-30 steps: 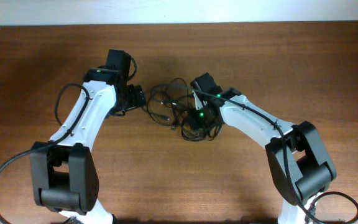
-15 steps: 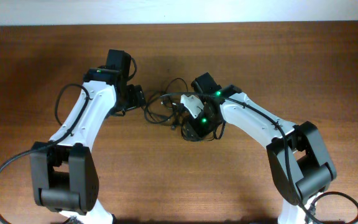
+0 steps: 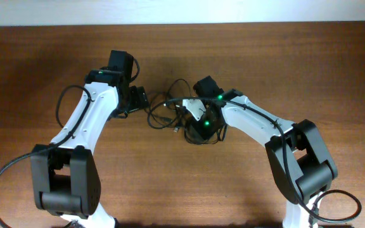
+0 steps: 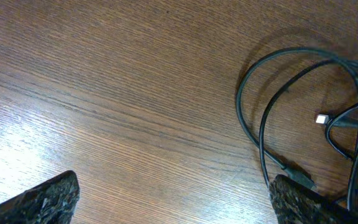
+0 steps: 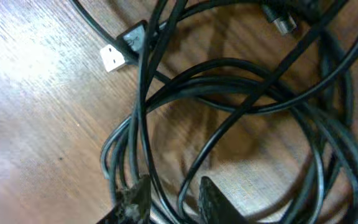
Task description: Untangle cables
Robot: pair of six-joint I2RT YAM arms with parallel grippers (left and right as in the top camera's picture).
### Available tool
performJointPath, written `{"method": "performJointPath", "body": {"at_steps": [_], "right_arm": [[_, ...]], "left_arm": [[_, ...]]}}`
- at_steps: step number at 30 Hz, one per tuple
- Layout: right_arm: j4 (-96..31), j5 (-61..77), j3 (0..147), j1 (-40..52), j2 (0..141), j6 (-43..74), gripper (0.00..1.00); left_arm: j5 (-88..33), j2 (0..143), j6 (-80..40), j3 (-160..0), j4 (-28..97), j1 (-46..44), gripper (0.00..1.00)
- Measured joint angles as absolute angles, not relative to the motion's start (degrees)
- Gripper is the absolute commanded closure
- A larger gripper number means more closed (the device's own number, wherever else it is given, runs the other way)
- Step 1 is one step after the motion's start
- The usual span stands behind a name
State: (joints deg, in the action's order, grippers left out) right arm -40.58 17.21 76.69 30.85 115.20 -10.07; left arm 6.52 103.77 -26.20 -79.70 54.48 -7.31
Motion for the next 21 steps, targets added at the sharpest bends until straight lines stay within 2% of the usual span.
{"method": "performJointPath", "body": {"at_steps": [4,11,15,19,20,21], "right_arm": [[-39.1,13.0,76.7,30.9,115.3,-9.1,0.96],[-36.4,10.8,76.7,30.9,115.3,2.5,0.96],[-42.7,11.4,80.3,30.9,115.4,4.1,0.95],[-46.7,9.6,86.3,30.9,115.4,5.0,0.8],[-47.0,7.9,86.6,30.9,115.4,6.1,0.66],[-47.4,6.6,86.6,30.7,115.4,7.0,0.58]], "left_arm": [[6.5,103.8,-26.2,-79.7,54.5,-7.3,0.01],[6.5,103.8,-26.2,-79.7,54.5,-7.3,0.01],[6.5,103.8,-26.2,-79.7,54.5,-7.3,0.01],[6.5,103.8,-26.2,-79.7,54.5,-7.3,0.01],[6.5,103.8,-26.2,-79.7,54.5,-7.3,0.01],[6.5,103.8,-26.2,-79.7,54.5,-7.3,0.01]]}}
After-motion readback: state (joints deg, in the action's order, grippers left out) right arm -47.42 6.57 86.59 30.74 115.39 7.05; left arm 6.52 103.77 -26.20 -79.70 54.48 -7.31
